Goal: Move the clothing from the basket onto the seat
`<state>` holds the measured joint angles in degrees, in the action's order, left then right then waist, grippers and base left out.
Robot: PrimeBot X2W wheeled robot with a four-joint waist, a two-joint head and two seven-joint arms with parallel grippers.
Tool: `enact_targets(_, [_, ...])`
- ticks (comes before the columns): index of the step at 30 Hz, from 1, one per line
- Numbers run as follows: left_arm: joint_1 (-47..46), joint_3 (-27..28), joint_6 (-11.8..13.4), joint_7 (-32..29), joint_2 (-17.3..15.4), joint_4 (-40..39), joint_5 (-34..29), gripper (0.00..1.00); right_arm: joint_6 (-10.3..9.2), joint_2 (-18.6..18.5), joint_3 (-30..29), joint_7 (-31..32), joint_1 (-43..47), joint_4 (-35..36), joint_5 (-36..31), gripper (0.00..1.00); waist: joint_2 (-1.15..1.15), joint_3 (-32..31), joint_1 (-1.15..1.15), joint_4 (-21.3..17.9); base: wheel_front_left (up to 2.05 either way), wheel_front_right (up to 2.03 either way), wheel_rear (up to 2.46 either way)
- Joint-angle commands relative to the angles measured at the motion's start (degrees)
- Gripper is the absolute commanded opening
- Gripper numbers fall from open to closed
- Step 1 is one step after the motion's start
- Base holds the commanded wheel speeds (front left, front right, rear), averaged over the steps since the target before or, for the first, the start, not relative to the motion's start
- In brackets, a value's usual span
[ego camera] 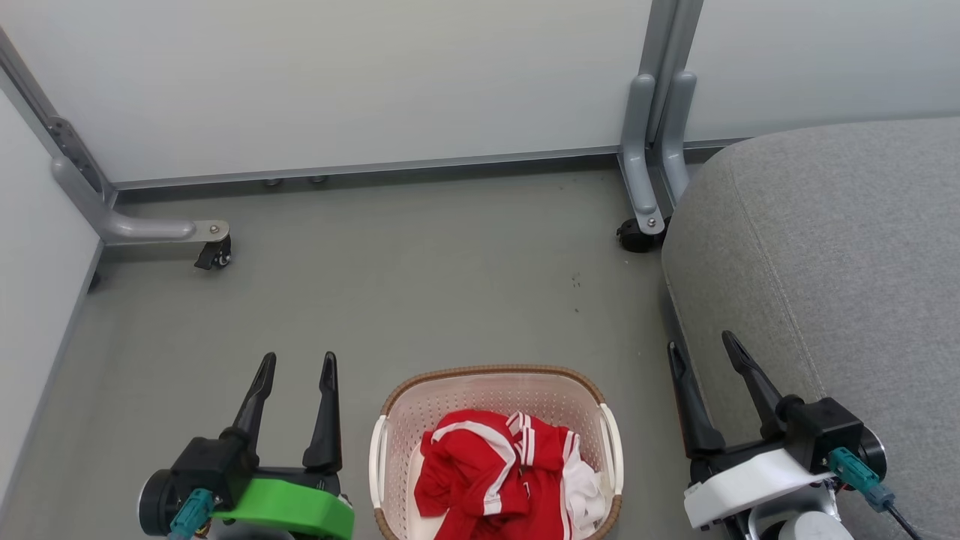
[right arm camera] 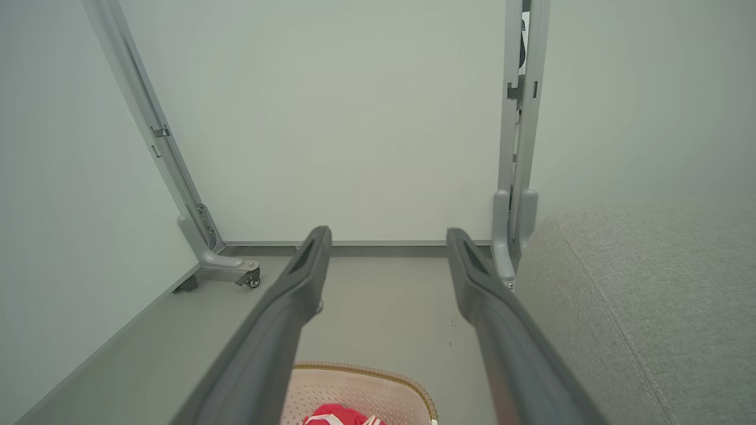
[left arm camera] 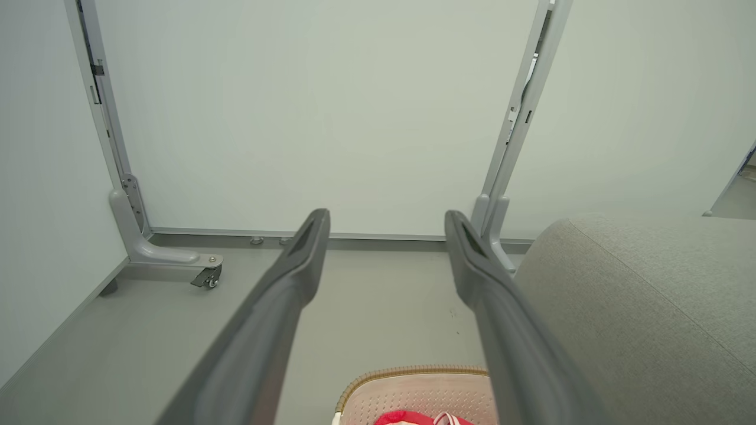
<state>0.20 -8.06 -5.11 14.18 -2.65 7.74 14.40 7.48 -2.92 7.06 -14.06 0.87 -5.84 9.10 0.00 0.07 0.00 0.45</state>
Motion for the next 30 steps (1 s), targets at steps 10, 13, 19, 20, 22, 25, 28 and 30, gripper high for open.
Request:
enact_targets(10, [0.6,-0.7,0.2,1.1,-0.4,0.0,-3.4,1.0,0.01,-0.2,0.5,-1.2,0.9,0.4,-4.0,1.0,0.0,0.1,0.0,0.1,0.0,0.0,0.0])
enact_targets(13, [0.6,-0.8,0.2,1.1,-0.4,0.1,-3.2,1.0,0.01,-0.2,0.5,-1.2,0.9,0.5,-3.9,1.0,0.0,0.1,0.0,0.1,0.0,0.0,0.0])
enact_targets(19, [0.5,-1.0,0.1,1.1,-0.4,0.2,-2.9,1.0,0.01,-0.3,0.6,-1.2,0.9,0.4,-3.8,1.0,0.0,0.2,0.0,0.1,0.0,0.0,0.0])
enact_targets(20, [0.5,-1.0,0.1,1.1,-0.4,0.3,-2.9,1.0,0.01,-0.3,0.6,-1.2,0.9,0.4,-3.7,1.0,0.0,0.2,0.0,0.1,0.0,0.0,0.0])
enact_targets(22, [0.5,-1.0,0.1,1.1,-0.4,0.3,-2.9,1.0,0.02,-0.3,0.7,-1.2,0.9,0.4,-3.6,1.0,0.0,0.2,0.0,0.1,0.0,0.0,0.0])
enact_targets(25, [0.5,-1.1,0.1,1.1,-0.4,0.4,-2.9,1.0,0.01,-0.3,0.7,-1.2,0.9,0.5,-3.7,1.0,0.0,0.2,0.0,0.1,0.0,0.0,0.0])
enact_targets(28, [0.4,-1.1,0.1,1.1,-0.4,0.4,-2.9,1.0,0.01,-0.3,0.7,-1.2,0.8,0.6,-3.7,1.0,0.0,0.3,0.0,0.1,0.0,0.0,0.0])
enact_targets(30, [0.4,-1.2,0.0,1.1,-0.4,0.5,-3.0,1.0,0.01,-0.3,0.7,-1.2,0.8,0.6,-3.6,1.0,0.0,0.4,0.0,0.1,0.0,0.0,0.0])
